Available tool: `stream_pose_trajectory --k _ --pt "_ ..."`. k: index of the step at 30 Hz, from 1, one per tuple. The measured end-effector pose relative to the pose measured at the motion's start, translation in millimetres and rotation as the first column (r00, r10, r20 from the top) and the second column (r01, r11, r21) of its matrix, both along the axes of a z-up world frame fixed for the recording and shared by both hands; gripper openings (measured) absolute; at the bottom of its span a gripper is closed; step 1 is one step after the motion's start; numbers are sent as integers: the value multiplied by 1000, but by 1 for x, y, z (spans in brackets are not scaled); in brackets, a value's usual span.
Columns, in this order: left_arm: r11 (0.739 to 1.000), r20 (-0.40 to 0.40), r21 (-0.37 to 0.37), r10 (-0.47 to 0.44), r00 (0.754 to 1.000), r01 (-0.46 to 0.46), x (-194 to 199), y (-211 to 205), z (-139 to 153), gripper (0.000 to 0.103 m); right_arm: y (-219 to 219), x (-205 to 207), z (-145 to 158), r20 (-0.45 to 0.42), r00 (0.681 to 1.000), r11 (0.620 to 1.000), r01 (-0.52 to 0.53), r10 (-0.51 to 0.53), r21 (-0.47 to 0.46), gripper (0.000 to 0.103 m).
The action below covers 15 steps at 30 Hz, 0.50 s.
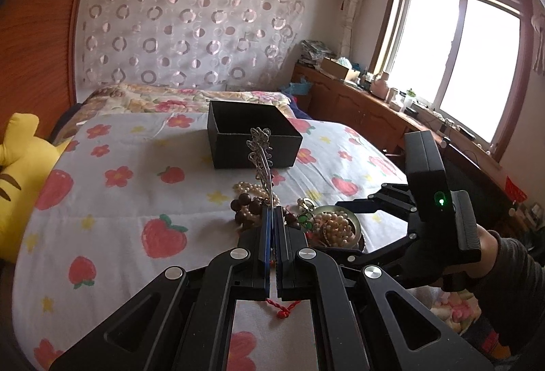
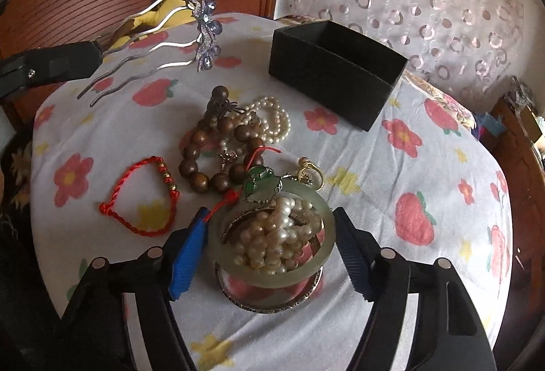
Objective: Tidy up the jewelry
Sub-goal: 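Lift the comb with the left tool while the right tool grasps the jade bangle, then drop the comb into the black box with the left tool while the right tool releases the bangle inside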
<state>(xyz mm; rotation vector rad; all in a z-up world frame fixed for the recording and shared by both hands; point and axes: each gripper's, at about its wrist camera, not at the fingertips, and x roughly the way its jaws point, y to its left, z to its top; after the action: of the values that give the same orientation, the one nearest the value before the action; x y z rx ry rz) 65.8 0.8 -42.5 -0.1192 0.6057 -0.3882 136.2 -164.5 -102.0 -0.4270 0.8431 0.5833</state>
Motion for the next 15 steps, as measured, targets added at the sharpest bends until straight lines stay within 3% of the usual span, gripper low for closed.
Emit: stream_pose_trajectory --k 8,15 --pt "1000 3 0 2 1000 -2 -1 2 -1 1 -15 -12 25 92 995 991 21 -33 133 74" --pt "1000 10 3 1 1000 -2 3 3 3 1 -21 -7 46 147 988 988 25 -48 154 74"
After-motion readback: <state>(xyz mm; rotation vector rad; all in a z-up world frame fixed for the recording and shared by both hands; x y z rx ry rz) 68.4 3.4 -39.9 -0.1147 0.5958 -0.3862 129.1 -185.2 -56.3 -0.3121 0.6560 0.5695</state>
